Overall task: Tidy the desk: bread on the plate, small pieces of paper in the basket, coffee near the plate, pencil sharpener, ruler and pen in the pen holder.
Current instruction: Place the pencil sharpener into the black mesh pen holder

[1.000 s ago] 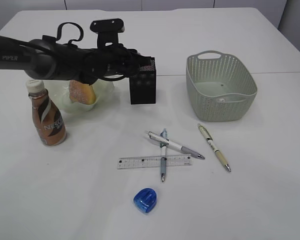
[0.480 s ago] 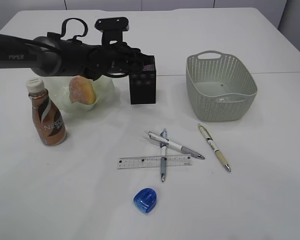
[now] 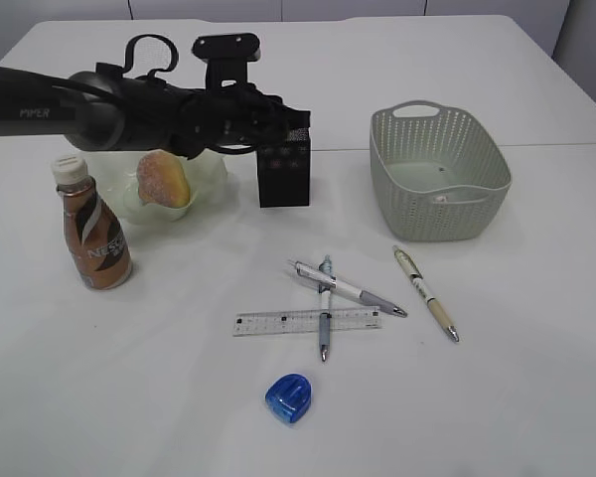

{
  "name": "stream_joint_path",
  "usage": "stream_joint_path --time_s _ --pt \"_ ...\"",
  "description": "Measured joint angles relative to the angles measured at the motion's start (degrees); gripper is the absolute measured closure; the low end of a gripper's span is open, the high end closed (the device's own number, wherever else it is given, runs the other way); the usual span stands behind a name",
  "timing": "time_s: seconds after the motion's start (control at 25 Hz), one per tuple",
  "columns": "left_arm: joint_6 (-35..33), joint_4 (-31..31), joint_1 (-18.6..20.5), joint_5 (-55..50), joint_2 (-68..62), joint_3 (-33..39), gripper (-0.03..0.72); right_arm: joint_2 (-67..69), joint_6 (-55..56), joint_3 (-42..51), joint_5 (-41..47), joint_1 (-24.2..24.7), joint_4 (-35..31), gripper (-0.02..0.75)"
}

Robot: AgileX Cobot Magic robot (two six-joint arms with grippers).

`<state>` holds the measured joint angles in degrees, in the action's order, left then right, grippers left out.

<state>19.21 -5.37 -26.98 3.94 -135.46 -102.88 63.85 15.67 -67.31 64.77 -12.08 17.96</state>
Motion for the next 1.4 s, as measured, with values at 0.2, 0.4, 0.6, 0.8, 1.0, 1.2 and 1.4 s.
stream_joint_path --time_s 0.2,0.4,0.6,0.8,1.0,1.2,1.4 --pt "0.0 -1.71 -0.84 0.0 0.0 0.0 0.519 0.0 0.0 0.0 -0.09 0.0 0.02 0.271" --pt "0.0 -2.06 -1.2 1.09 0.0 0.0 0.519 0.0 0.0 0.0 -0.09 0.0 0.23 0.271" --pt "0.0 -2.06 -1.2 1.38 0.0 0.0 0.518 0.0 0.08 0.0 -0.13 0.0 0.32 0.27" --pt "0.0 -2.06 -1.2 2.53 0.0 0.0 0.517 0.0 0.08 0.0 -0.22 0.0 0.35 0.271" --pt "0.0 -2.06 -1.2 2.76 0.0 0.0 0.515 0.0 0.08 0.0 -0.22 0.0 0.45 0.271" --pt "0.0 -2.06 -1.2 3.6 0.0 0.0 0.515 0.0 0.08 0.0 -0.22 0.0 0.45 0.271" --pt "0.0 -2.06 -1.2 3.97 0.0 0.0 0.512 0.0 0.08 0.0 -0.26 0.0 0.45 0.27"
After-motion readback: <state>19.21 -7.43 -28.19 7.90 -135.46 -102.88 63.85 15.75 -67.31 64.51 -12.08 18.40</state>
